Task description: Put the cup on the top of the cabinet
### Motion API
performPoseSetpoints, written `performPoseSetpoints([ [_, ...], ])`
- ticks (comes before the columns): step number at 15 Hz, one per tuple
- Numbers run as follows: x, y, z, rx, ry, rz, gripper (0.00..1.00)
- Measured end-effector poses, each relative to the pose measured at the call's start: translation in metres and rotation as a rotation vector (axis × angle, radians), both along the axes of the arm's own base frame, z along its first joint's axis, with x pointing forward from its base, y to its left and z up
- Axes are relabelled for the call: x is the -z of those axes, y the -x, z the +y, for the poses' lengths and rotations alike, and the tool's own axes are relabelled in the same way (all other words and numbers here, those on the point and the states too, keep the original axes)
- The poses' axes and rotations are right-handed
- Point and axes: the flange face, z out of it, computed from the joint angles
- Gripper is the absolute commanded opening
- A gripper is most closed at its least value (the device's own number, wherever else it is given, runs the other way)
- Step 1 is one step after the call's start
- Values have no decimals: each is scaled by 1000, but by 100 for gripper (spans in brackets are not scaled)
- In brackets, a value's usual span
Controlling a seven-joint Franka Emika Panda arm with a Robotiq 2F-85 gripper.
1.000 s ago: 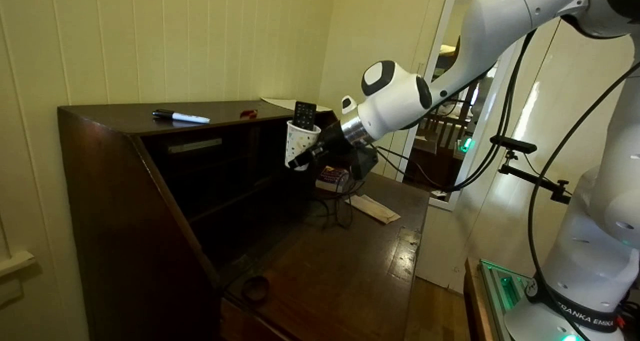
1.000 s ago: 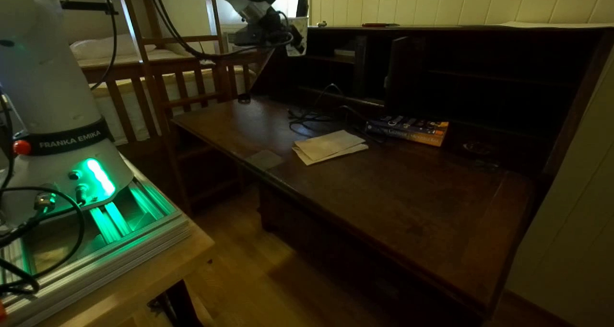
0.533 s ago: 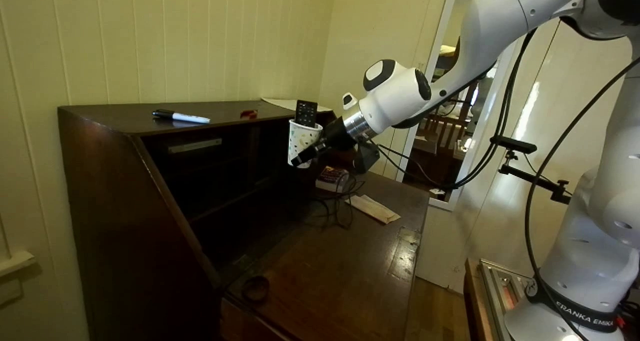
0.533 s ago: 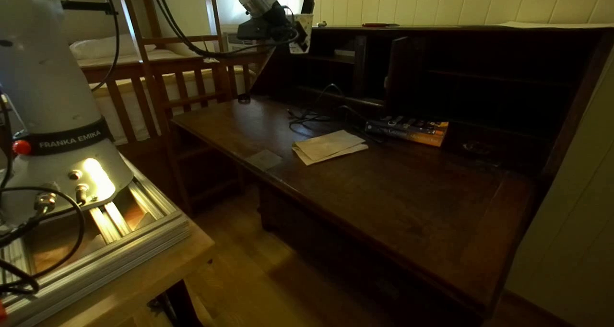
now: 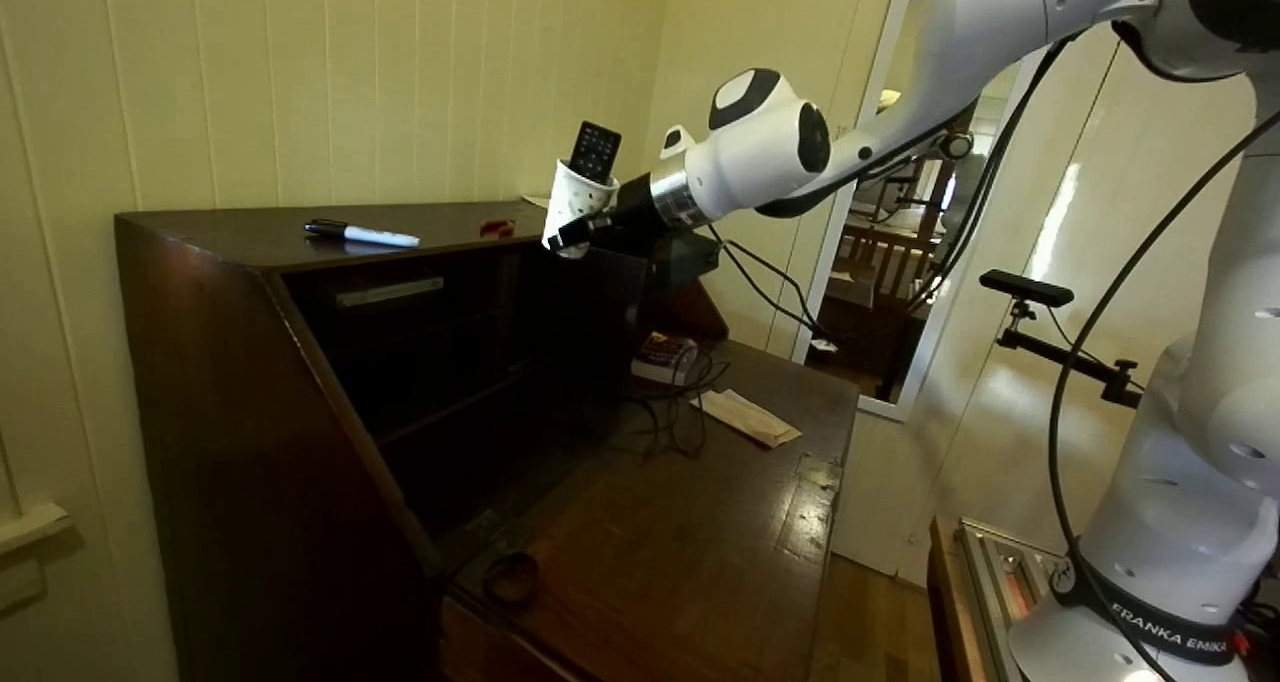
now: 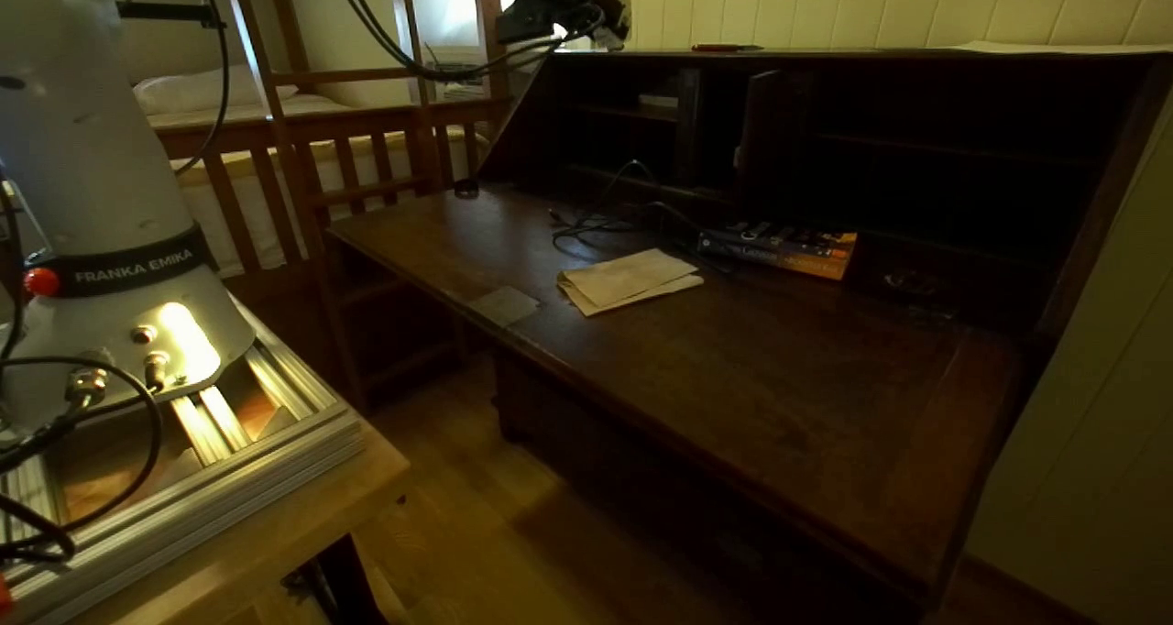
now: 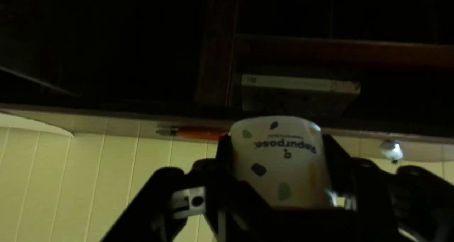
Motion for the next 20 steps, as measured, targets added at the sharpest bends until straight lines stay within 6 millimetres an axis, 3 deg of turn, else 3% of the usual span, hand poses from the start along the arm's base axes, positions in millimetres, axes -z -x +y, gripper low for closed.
performPoseSetpoints([
  [4,-29,-44,-14,-11,-10,-42,38],
  [6,-28,-65,-28,-27,-40,-17,38],
  [8,-14,-81,-43,-24,-70,11,38],
  [9,-6,-89,-47,-16,-82,23,63],
  [12,3,-103,-46,-14,-95,32,63],
  [13,2,-104,-44,-17,-96,29,38],
  [20,12,-104,-45,-24,-79,55,38],
])
